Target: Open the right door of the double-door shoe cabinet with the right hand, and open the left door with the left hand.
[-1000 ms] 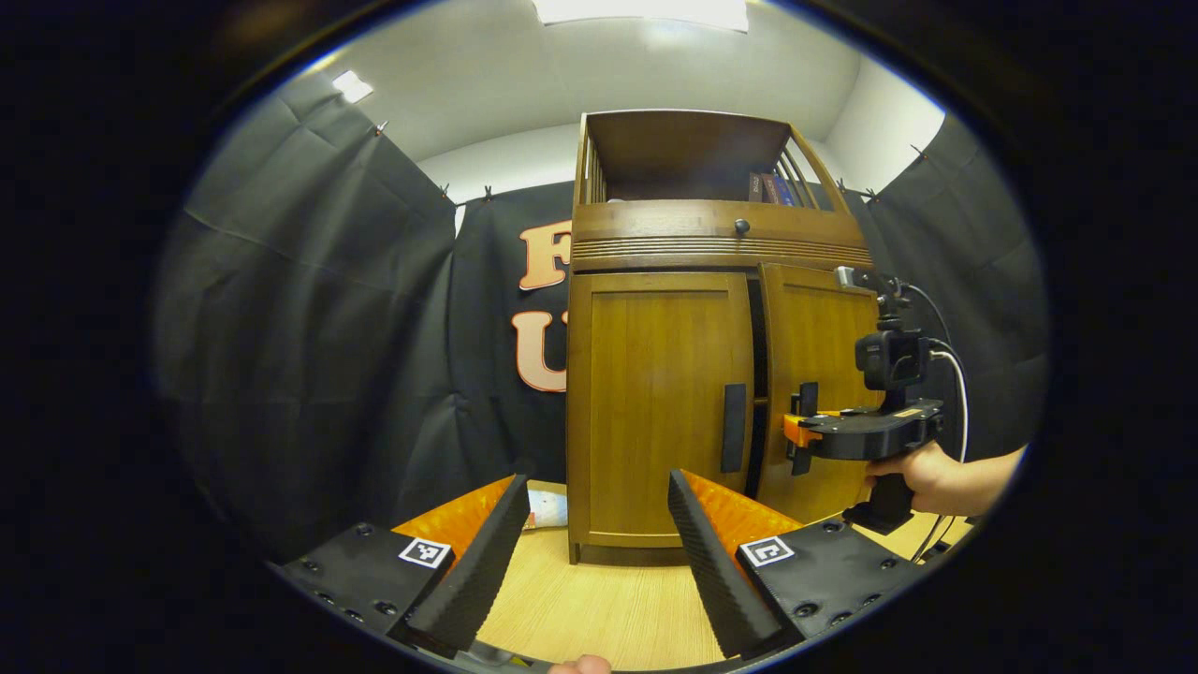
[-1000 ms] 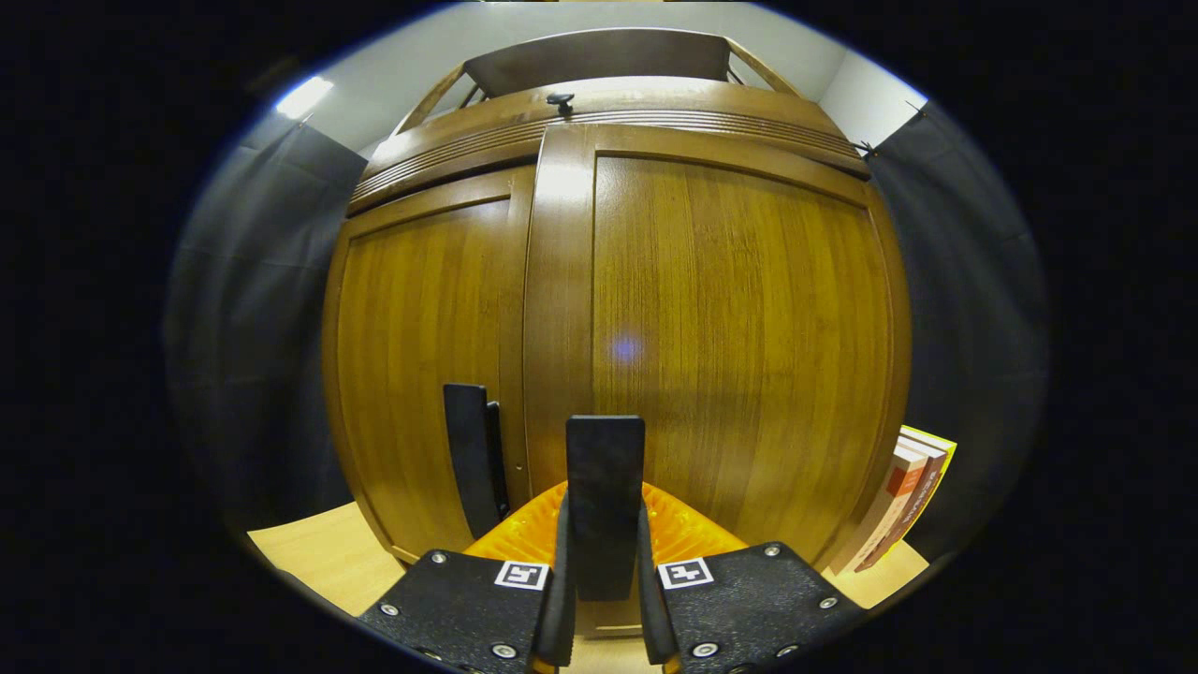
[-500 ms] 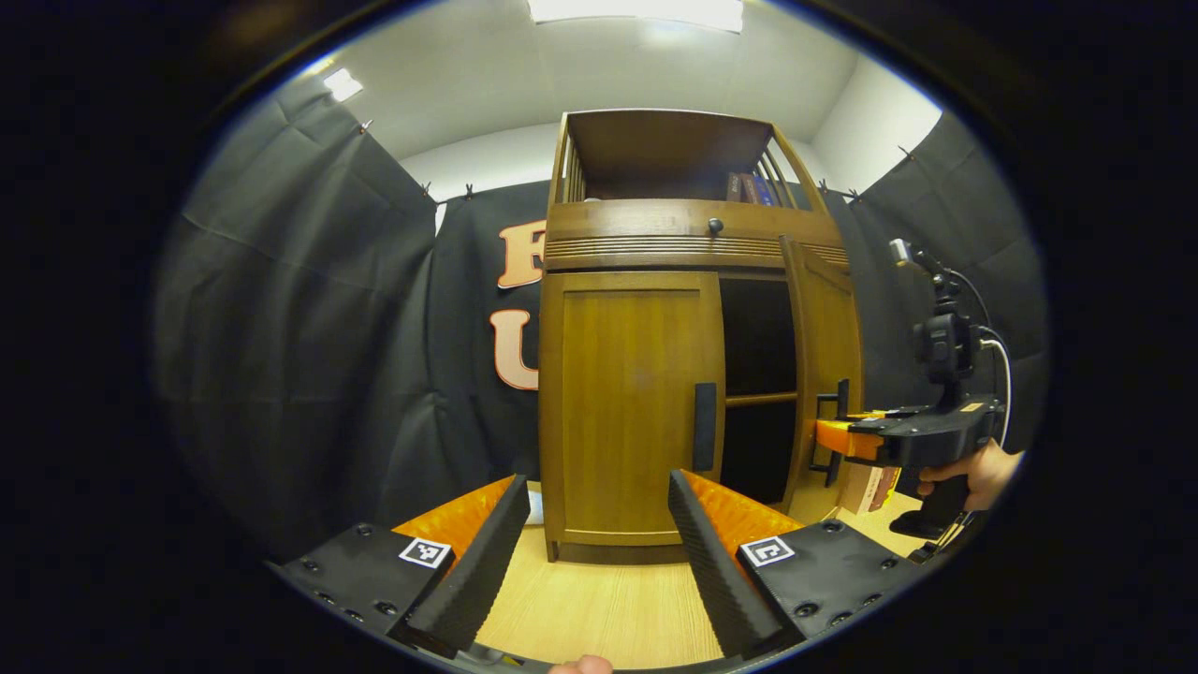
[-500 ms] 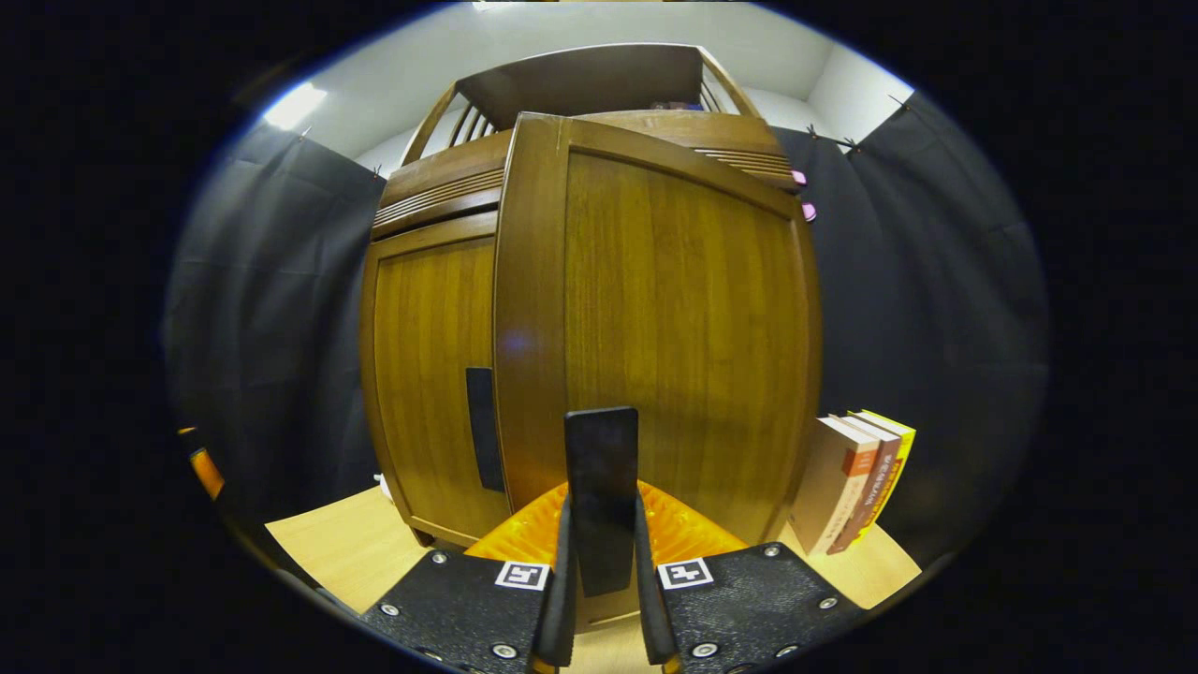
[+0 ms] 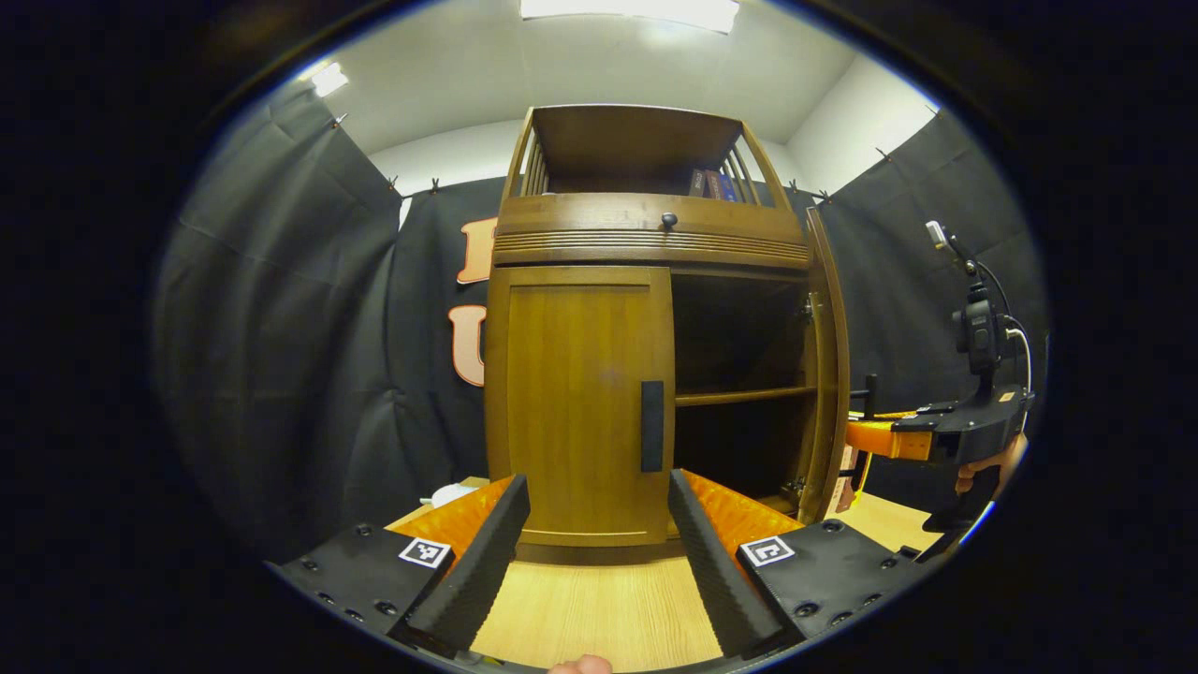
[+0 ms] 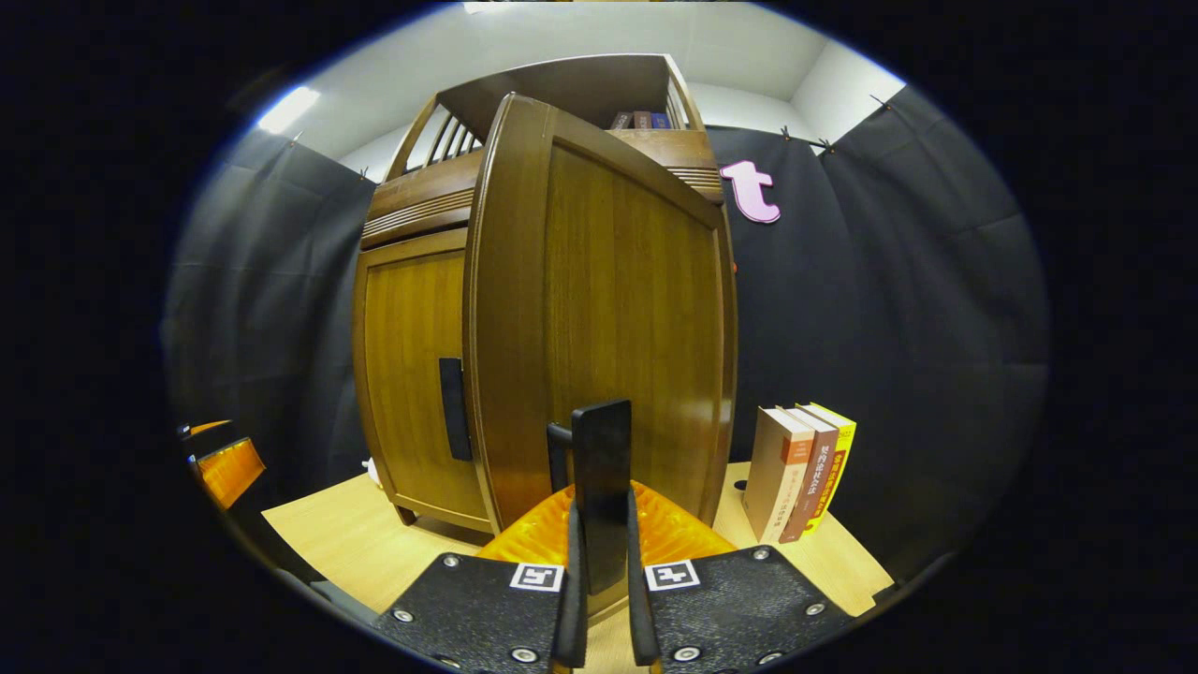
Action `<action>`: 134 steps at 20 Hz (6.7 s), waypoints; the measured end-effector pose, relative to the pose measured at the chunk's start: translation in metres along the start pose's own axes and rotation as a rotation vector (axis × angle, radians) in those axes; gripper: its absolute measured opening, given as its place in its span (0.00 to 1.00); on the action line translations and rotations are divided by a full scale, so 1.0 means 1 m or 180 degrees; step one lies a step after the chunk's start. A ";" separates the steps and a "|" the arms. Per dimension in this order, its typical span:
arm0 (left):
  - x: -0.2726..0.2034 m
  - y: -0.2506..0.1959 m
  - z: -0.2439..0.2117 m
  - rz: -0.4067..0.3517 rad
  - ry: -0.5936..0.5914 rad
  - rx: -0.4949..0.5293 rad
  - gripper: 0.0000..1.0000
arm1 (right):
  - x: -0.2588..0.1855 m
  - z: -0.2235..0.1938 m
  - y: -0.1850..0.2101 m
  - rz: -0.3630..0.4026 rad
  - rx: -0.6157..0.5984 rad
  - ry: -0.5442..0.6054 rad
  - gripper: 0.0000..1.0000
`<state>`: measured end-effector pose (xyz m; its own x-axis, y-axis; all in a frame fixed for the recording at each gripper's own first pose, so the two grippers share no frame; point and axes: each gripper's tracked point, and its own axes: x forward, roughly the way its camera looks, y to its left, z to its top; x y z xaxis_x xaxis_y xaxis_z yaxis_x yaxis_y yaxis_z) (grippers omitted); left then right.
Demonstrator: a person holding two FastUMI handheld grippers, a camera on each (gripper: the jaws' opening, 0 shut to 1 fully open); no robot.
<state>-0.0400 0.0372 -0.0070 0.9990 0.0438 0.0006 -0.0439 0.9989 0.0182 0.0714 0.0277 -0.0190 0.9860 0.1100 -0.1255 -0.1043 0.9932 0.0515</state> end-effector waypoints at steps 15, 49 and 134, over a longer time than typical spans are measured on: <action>0.012 -0.033 -0.015 -0.0069 0.0092 -0.0009 0.94 | -0.032 0.007 -0.105 -0.0378 -0.0049 -0.0045 0.06; 0.092 -0.075 -0.006 -0.0331 0.0134 0.0007 0.96 | -0.134 0.007 -0.197 -0.0626 0.0094 -0.0188 0.04; 0.049 0.229 -0.017 -0.0834 0.0155 0.0264 0.10 | -0.108 -0.011 -0.029 -0.0348 0.0220 -0.0039 0.88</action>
<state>-0.0012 0.2684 -0.0199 0.9751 -0.2128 -0.0629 0.2180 0.9715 0.0930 -0.0337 -0.0123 -0.0182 0.9925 0.0005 -0.1221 0.0126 0.9942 0.1065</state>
